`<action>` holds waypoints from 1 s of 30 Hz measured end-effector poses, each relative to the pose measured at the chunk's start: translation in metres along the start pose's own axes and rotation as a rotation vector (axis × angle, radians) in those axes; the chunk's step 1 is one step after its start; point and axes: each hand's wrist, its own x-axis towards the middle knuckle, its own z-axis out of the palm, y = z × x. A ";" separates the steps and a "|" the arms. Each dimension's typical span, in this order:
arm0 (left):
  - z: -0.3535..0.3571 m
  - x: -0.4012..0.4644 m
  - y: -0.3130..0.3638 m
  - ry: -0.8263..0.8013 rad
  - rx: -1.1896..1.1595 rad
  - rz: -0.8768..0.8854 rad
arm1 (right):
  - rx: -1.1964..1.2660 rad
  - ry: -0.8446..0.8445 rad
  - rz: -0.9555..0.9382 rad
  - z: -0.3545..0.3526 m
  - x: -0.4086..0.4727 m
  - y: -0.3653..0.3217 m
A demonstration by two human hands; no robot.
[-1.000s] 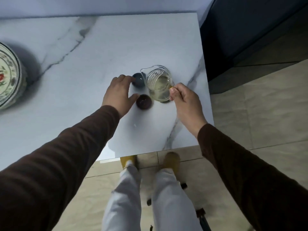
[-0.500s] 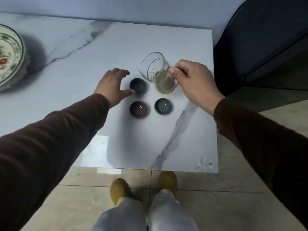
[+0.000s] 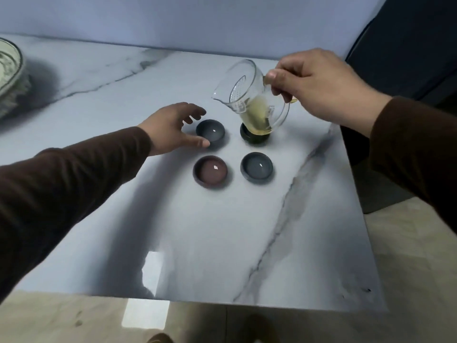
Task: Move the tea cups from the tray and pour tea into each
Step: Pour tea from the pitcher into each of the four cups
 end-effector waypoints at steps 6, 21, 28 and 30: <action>0.009 0.008 -0.011 0.006 -0.020 0.046 | -0.043 -0.010 -0.050 0.007 0.000 0.002; 0.020 0.004 -0.005 0.045 -0.124 -0.023 | -0.113 0.032 -0.036 0.004 -0.009 -0.012; 0.025 0.001 -0.005 0.075 -0.182 -0.054 | -0.182 0.033 -0.066 0.010 -0.010 -0.020; 0.026 0.001 -0.005 0.081 -0.208 -0.062 | -0.208 0.045 -0.074 0.010 -0.008 -0.022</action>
